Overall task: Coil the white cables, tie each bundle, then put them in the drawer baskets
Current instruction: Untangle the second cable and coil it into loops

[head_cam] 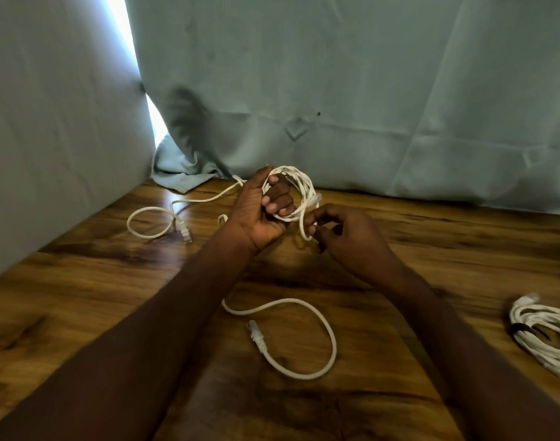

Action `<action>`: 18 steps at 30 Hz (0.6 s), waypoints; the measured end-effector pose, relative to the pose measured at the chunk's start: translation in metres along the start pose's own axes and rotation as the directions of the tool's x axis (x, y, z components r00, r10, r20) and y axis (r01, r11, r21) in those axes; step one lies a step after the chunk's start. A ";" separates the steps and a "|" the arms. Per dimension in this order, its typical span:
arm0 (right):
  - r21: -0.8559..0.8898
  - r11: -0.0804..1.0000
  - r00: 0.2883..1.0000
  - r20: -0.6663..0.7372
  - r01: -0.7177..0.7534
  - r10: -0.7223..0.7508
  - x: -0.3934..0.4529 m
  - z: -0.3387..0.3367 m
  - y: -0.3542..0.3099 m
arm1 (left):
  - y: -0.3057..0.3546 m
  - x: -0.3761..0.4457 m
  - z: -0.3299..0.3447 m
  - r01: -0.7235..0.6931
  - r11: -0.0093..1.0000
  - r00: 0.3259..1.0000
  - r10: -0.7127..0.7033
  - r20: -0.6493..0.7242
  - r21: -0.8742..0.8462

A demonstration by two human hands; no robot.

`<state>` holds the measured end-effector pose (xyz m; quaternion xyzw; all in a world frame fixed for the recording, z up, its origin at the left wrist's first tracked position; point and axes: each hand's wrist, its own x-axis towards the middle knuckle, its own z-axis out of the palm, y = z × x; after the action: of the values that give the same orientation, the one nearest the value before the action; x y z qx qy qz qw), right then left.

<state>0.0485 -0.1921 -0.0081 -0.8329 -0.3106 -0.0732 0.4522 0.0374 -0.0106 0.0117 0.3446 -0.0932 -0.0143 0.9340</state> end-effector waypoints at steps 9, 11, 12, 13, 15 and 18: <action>-0.187 0.885 0.888 0.274 0.426 -0.370 -0.012 0.016 -0.011 | 0.000 0.008 -0.010 -0.035 0.995 0.981 0.015 -0.194 -0.098; -0.235 0.853 0.881 0.208 0.466 -0.424 -0.012 0.017 -0.019 | 0.000 0.008 -0.009 -0.061 0.998 0.951 0.057 -0.302 -0.003; -0.269 0.844 0.885 0.165 0.464 -0.434 -0.012 0.018 -0.021 | -0.003 0.008 -0.008 -0.081 0.987 0.934 0.124 -0.335 0.140; -0.303 0.838 0.891 0.129 0.454 -0.436 -0.012 0.018 -0.023 | -0.007 0.008 -0.005 -0.096 0.944 0.920 0.205 -0.334 0.315; -0.310 0.847 0.899 0.080 0.432 -0.430 -0.012 0.017 -0.024 | -0.017 0.007 -0.002 -0.122 0.803 0.919 0.313 -0.238 0.583; -0.168 0.928 0.942 0.017 0.333 -0.335 -0.013 0.011 -0.024 | -0.025 0.004 -0.001 -0.122 0.629 0.946 0.308 -0.102 0.768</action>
<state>0.0225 -0.1799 -0.0025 -0.8027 -0.4377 -0.1798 0.3630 0.0421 -0.0296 -0.0043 0.6852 -0.0257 0.1766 0.7061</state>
